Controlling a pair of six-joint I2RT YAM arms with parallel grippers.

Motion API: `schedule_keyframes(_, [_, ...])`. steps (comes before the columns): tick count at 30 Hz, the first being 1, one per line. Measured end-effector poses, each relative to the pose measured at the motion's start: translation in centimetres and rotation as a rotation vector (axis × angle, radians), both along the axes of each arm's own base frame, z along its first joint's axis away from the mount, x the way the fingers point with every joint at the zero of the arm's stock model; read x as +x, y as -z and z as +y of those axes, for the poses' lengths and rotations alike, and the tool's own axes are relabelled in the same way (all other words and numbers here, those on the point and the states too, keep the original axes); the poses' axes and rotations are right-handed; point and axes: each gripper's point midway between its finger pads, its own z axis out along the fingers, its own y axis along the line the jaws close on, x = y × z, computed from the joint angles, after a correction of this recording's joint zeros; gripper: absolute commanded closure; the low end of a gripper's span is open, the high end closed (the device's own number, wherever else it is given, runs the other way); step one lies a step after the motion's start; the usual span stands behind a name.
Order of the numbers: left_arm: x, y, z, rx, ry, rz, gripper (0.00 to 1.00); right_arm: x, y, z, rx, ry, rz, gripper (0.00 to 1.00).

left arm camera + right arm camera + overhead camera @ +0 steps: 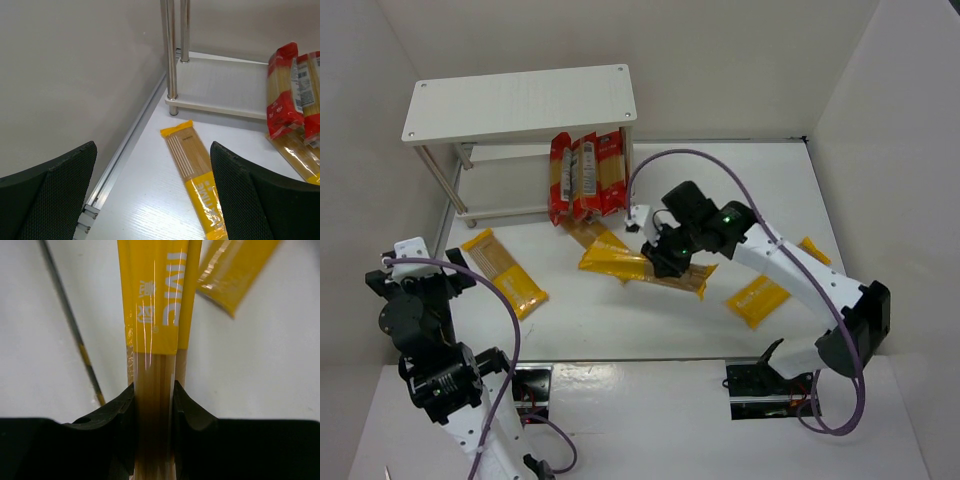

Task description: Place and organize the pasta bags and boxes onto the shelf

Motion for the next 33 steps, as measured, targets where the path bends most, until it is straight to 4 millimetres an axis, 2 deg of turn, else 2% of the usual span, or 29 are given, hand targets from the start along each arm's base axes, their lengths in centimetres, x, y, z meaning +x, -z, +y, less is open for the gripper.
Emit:
schedule_keyframes(3, [-0.2, 0.0, 0.4, -0.005, -0.028, -0.002, 0.0, -2.6, 0.7, 2.6, -0.012, -0.113, 0.029, 1.0])
schedule_keyframes(5, [-0.3, 0.0, 0.7, -0.013, -0.046, -0.005, 0.0, -2.9, 1.6, 3.7, -0.038, -0.139, 0.041, 1.0])
schedule_keyframes(11, [-0.7, 0.1, 1.6, -0.021, -0.103, -0.003, 0.0, -2.0, 4.3, 6.8, -0.129, -0.182, 0.04, 1.0])
schedule_keyframes(14, [-0.9, 0.2, 2.1, -0.023, -0.131, -0.001, 0.0, -1.8, 5.0, 9.3, -0.137, -0.22, 0.033, 1.0])
schedule_keyframes(21, [-1.5, 0.0, 3.0, -0.025, -0.196, -0.008, 0.0, -0.5, 5.0, 15.2, -0.089, -0.2, -0.018, 1.0])
schedule_keyframes(30, [-1.9, 0.1, 3.7, -0.042, -0.242, -0.017, 0.0, 2.2, 3.5, 20.4, 0.039, -0.01, -0.006, 1.0])
schedule_keyframes(33, [-2.0, 0.1, 3.8, -0.042, -0.25, -0.017, 0.0, 3.4, 3.8, 21.9, 0.067, 0.067, 0.0, 1.0])
